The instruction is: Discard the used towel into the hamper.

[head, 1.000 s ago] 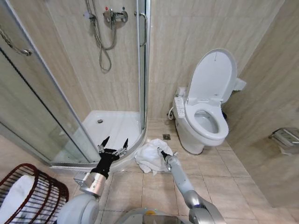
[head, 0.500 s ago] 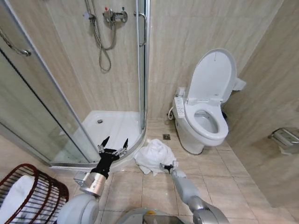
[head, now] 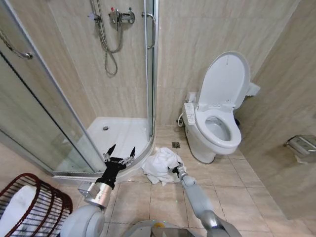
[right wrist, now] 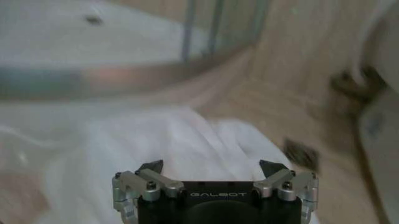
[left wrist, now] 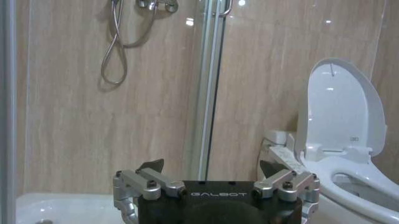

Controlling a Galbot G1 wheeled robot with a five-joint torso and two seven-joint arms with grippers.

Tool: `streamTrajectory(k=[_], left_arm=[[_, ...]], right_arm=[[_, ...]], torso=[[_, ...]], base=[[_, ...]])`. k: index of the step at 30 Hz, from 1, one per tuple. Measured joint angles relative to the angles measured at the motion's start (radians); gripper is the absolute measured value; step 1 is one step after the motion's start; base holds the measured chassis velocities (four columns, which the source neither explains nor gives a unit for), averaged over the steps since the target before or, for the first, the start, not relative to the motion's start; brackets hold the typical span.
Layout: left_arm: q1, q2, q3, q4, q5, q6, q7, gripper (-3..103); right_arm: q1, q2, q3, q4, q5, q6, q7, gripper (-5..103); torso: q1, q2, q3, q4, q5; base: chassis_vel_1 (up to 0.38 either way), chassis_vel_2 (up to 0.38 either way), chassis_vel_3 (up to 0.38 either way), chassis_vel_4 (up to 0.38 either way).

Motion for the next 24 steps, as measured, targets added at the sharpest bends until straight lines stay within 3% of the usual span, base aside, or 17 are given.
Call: streamTrajectory(k=[4, 9, 10, 11, 13, 16, 24], left_arm=[[0.000, 0.000, 0.000, 0.000, 0.000, 0.000, 0.000, 100], [0.000, 0.000, 0.000, 0.000, 0.000, 0.000, 0.000, 100], [0.000, 0.000, 0.000, 0.000, 0.000, 0.000, 0.000, 100], [0.000, 0.000, 0.000, 0.000, 0.000, 0.000, 0.000, 100], [0.000, 0.000, 0.000, 0.000, 0.000, 0.000, 0.000, 100], [0.000, 0.000, 0.000, 0.000, 0.000, 0.000, 0.000, 100], [0.000, 0.000, 0.000, 0.000, 0.000, 0.000, 0.000, 100]], right_arm=[[0.031, 0.034, -0.045, -0.030, 0.054, 0.014, 0.020, 100], [0.083, 0.058, -0.013, -0.142, 0.084, -0.015, 0.014, 100], [0.097, 0.058, -0.007, -0.183, 0.160, -0.036, 0.012, 100], [0.097, 0.058, -0.007, -0.183, 0.160, -0.036, 0.012, 100], [0.116, 0.050, 0.007, -0.239, 0.263, -0.075, 0.020, 100], [0.127, 0.028, 0.021, -0.281, 0.301, -0.105, 0.026, 100], [0.159, -0.016, 0.041, -0.366, 0.297, -0.117, 0.033, 100]], torso=[[0.000, 0.000, 0.000, 0.0006, 0.0002], [0.000, 0.000, 0.000, 0.0001, 0.0000], [0.000, 0.000, 0.000, -0.0001, 0.0000], [0.000, 0.000, 0.000, -0.0001, 0.0000], [0.000, 0.000, 0.000, 0.0001, 0.0003], [0.000, 0.000, 0.000, 0.0001, 0.0002], [0.000, 0.000, 0.000, 0.0004, 0.0004]], base=[[0.000, 0.000, 0.000, 0.000], [0.000, 0.000, 0.000, 0.000], [0.000, 0.000, 0.000, 0.000], [0.000, 0.000, 0.000, 0.000], [0.000, 0.000, 0.000, 0.000], [0.000, 0.000, 0.000, 0.000], [0.000, 0.000, 0.000, 0.000]])
